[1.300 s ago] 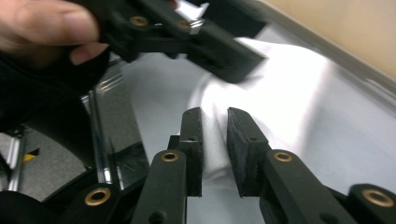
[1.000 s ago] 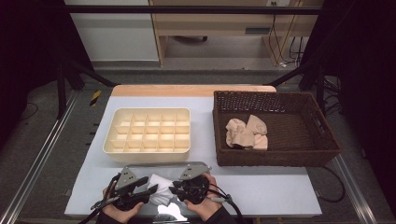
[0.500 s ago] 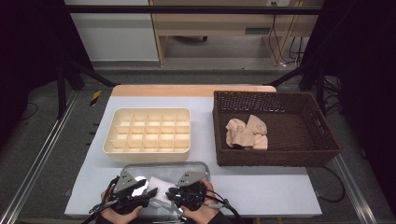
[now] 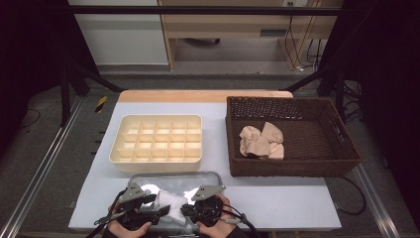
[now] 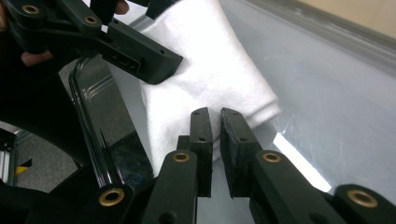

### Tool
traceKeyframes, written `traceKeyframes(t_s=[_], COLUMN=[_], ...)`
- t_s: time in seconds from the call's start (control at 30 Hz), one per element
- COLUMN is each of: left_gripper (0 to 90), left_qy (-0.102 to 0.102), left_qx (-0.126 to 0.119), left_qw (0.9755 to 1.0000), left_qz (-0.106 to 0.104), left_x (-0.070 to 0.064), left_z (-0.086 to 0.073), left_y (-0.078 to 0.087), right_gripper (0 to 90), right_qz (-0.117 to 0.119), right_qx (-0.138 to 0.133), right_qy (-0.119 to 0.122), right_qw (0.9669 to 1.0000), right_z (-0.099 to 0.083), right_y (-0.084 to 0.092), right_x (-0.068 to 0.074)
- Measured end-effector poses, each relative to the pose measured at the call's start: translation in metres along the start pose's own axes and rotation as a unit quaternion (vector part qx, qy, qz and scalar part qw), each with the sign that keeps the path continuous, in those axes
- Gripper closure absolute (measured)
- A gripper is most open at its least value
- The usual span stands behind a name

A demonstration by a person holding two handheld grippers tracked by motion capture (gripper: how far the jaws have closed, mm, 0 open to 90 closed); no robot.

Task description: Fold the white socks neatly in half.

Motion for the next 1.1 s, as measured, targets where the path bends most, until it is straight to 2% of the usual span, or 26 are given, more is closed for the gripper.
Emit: traceKeyframes(t_s=[0.13,0.23,0.27,0.3,0.4,0.43,0.53,0.67,0.83,0.97,1.07,1.1], left_gripper=[30.3,30.6,32.7,36.0,39.0,44.2,52.5,62.3,66.1,66.4,66.3,66.3], left_qy=[0.003,0.010,0.010,0.016,0.019,0.024,0.027,0.028,0.030,0.012,0.003,-0.009], left_qx=[0.002,0.009,0.009,0.008,0.008,0.006,0.004,-0.002,-0.017,-0.037,-0.046,-0.051], left_qw=[1.0000,0.9996,0.9996,0.9991,0.9988,0.9982,0.9978,0.9977,0.9970,0.9976,0.9976,0.9977], left_qz=[-0.005,-0.026,-0.026,-0.040,-0.045,-0.054,-0.061,-0.061,-0.069,-0.058,-0.052,-0.043], left_x=[-0.001,-0.004,-0.004,-0.005,-0.006,-0.007,-0.008,-0.010,-0.009,-0.007,-0.006,-0.005], left_z=[-0.001,-0.003,-0.003,-0.004,-0.004,-0.003,-0.003,-0.002,0.003,0.012,0.018,0.023], left_y=[-0.001,-0.005,-0.005,-0.005,-0.005,-0.004,-0.004,-0.002,0.004,0.014,0.018,0.022], right_gripper=[83.4,82.7,82.7,82.4,81.9,81.7,81.7,81.2,79.7,77.6,74.5,73.7], right_qz=[-0.003,-0.006,-0.006,-0.009,-0.008,-0.008,-0.008,-0.004,-0.006,-0.025,-0.050,-0.058], right_qx=[0.005,0.004,0.004,0.006,0.005,0.005,0.005,0.003,-0.020,-0.051,-0.069,-0.074], right_qy=[-0.002,0.001,0.001,0.004,0.004,0.003,0.003,0.003,-0.002,-0.006,-0.008,-0.009], right_qw=[1.0000,1.0000,1.0000,0.9999,0.9999,1.0000,1.0000,1.0000,0.9998,0.9984,0.9963,0.9955], right_z=[-0.002,-0.002,-0.002,-0.002,-0.002,-0.002,-0.002,-0.002,0.003,0.009,0.010,0.010], right_y=[-0.001,-0.001,-0.001,-0.001,-0.001,-0.001,-0.001,0.000,0.012,0.029,0.042,0.046], right_x=[-0.001,-0.002,-0.002,-0.002,-0.002,-0.002,-0.003,-0.004,-0.010,-0.022,-0.033,-0.037])
Point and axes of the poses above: each handheld gripper's, and its own axes: y roughly backward along the jaws, z roughly out of its top, x roughly to its left, the point moved 4 cm from there along -y, roughly forward along the jaws, and after that the axes turned 12 degrees about -y, right-handed, at the moved point
